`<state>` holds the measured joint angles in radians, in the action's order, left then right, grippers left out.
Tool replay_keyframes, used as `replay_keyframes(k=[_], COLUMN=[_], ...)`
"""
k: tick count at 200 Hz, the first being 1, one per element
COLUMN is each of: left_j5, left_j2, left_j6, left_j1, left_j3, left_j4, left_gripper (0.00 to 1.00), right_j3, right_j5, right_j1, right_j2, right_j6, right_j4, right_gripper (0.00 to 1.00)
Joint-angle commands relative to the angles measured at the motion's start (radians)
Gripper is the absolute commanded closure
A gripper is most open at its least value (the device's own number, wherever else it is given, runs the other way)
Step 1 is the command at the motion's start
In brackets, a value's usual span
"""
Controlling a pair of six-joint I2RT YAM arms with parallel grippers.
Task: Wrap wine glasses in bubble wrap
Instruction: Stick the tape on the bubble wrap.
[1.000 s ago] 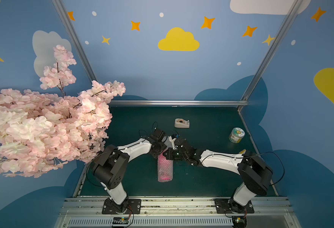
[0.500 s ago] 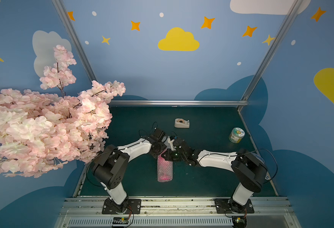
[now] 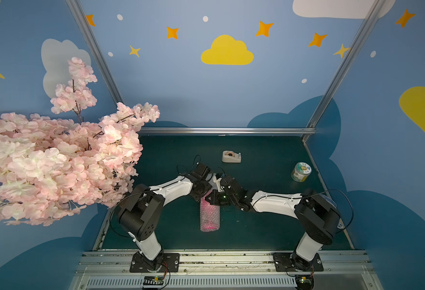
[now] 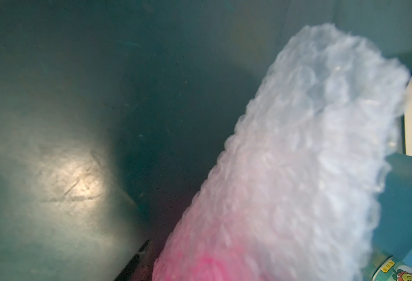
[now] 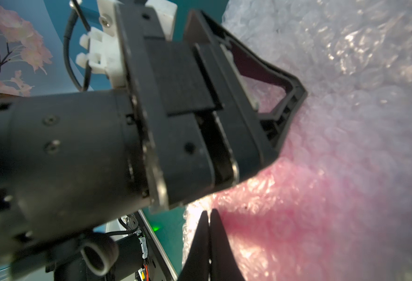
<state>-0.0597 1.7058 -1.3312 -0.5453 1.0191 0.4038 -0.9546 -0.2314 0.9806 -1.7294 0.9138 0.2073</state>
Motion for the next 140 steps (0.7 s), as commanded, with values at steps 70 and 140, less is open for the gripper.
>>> replay_keyframes(k=[70, 140], left_j5=[-0.005, -0.018], left_j2=[-0.002, -0.015], left_j6=[0.02, 0.037], left_j1=[-0.001, -0.002], left_j3=[0.003, 0.007], left_j4=[0.028, 0.038], left_gripper=[0.39, 0.39], right_j3=[-0.062, -0.002], right_j5=[-0.076, -0.13], right_j1=[0.0, -0.031], right_j2=[0.042, -0.03], right_j6=[-0.076, -0.028], right_j4=[-0.097, -0.007], right_gripper=[0.9, 0.9])
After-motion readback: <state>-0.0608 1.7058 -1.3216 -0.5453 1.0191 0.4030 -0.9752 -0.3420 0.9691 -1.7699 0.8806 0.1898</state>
